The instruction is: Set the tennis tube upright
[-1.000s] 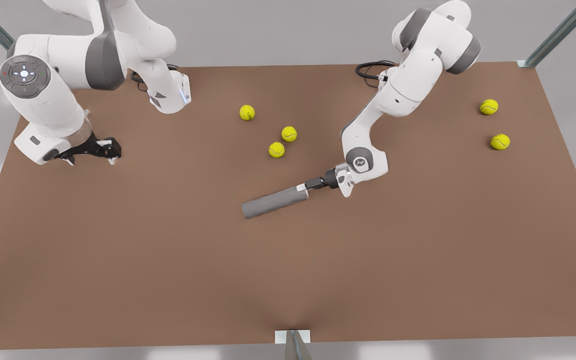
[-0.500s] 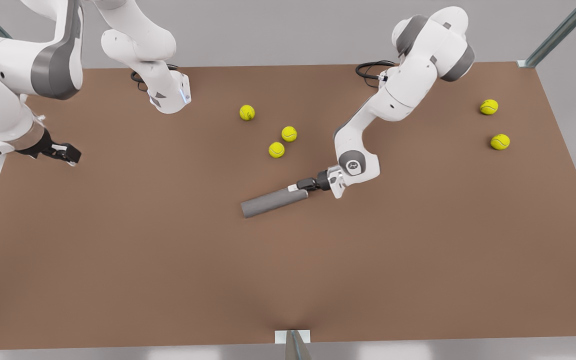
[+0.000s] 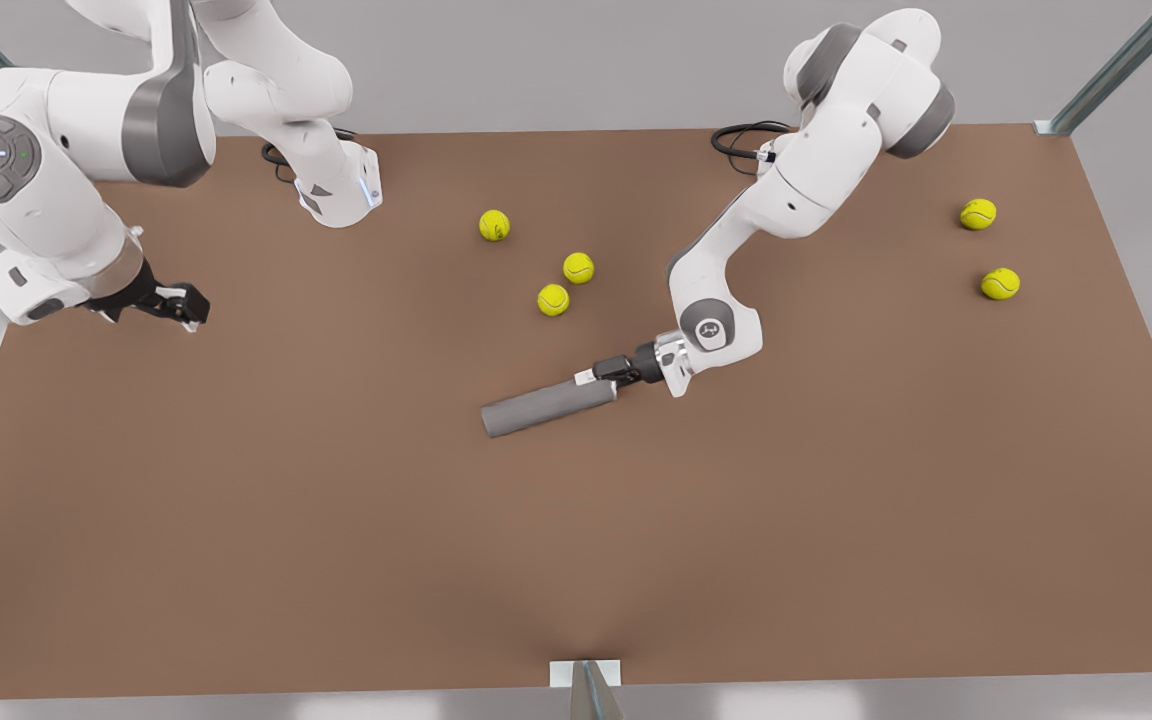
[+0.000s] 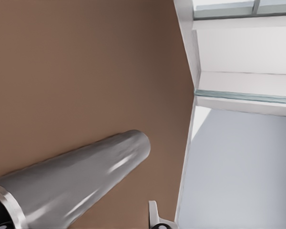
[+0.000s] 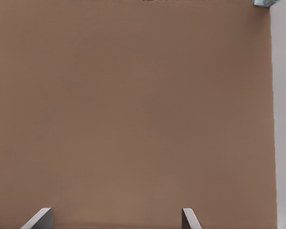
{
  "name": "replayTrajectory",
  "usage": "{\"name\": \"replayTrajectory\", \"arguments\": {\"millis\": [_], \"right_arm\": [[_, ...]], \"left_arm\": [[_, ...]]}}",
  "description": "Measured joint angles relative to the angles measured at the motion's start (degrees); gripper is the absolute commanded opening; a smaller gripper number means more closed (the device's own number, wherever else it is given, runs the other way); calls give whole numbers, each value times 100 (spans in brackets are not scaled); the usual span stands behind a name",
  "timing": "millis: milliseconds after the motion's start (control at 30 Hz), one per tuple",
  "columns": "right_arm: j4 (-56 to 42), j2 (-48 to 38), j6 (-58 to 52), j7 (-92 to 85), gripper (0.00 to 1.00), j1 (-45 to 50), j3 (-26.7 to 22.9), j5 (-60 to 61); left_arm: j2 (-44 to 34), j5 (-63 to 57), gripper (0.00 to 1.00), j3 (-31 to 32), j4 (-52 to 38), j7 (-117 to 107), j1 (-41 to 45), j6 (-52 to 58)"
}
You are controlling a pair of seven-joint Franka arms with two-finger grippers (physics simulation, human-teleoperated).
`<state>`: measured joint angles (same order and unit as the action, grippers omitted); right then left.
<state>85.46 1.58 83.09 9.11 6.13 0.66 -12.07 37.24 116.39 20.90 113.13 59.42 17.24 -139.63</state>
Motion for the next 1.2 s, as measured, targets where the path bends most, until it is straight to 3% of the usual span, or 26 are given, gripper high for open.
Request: {"name": "replayTrajectory", "arguments": {"millis": [333, 700, 833, 1200], "right_arm": [[0, 14, 4, 7, 100, 571, -7, 3], [-8, 69, 18, 9, 100, 143, -46, -2], [-4, 80, 26, 9, 100, -115, -51, -2], [0, 110, 35, 3, 100, 16, -121, -1]], "left_arm": [[-294, 82, 100, 84, 43, 27, 1, 14], [-647, 160, 100, 124, 115, -90, 185, -78], [-753, 219, 54, 124, 121, -121, 240, -179], [-884, 380, 52, 131, 157, -221, 475, -467]]}}
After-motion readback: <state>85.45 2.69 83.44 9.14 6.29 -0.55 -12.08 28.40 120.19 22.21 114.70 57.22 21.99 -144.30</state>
